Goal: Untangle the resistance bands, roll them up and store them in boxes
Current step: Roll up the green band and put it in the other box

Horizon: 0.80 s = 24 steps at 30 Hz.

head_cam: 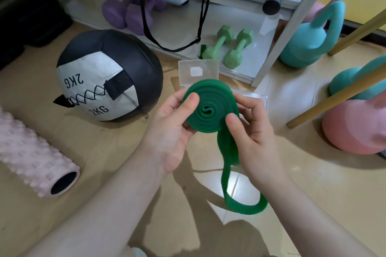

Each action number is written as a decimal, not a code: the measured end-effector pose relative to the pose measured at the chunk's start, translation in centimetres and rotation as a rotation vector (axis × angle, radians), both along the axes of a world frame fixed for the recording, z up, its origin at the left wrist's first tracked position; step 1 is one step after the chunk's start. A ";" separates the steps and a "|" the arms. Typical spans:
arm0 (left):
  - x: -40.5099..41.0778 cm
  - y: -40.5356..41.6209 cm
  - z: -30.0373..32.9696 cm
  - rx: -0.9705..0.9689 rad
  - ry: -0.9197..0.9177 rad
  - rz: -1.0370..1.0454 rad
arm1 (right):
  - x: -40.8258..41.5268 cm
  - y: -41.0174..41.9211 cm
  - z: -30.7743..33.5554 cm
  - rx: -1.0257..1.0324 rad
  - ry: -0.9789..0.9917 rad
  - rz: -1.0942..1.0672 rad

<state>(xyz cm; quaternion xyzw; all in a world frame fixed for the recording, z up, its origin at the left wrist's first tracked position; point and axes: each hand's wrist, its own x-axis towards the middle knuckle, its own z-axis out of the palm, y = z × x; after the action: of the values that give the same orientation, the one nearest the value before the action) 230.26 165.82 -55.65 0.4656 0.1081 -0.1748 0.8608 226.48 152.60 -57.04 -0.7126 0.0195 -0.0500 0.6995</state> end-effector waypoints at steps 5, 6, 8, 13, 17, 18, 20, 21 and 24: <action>-1.0 -0.7 -0.8 -0.088 0.115 -0.051 | -0.8 0.3 0.1 -0.014 0.028 -0.120; -0.9 -0.7 -0.8 -0.076 0.131 -0.083 | -0.7 -0.2 0.3 -0.010 0.042 -0.115; -0.3 -0.1 -0.7 -0.028 0.162 -0.165 | -0.3 -1.3 0.8 -0.043 0.046 -0.061; 1.0 1.9 0.3 0.399 0.015 -0.473 | 0.1 -2.7 1.1 -0.299 0.022 0.236; 0.4 1.6 0.4 0.583 -0.117 -0.595 | 0.0 -2.8 1.1 -0.399 0.065 0.387; 0.3 1.5 0.5 0.587 -0.133 -0.599 | 0.0 -3.0 1.2 -0.394 0.082 0.406; 0.1 1.4 0.6 0.587 -0.160 -0.581 | 0.1 -3.4 1.5 -0.336 0.117 0.419; 0.0 1.2 0.6 0.579 -0.172 -0.566 | 0.2 -3.7 1.6 -0.284 0.147 0.402; -0.5 0.6 0.7 0.571 -0.227 -0.497 | 0.5 -4.3 1.4 -0.236 0.219 0.254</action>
<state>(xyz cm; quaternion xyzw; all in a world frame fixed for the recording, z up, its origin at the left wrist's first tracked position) 229.73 166.44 -54.92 0.7147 -0.0596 -0.2883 0.6345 226.94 148.27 -55.69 -0.7877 -0.0005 0.1142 0.6054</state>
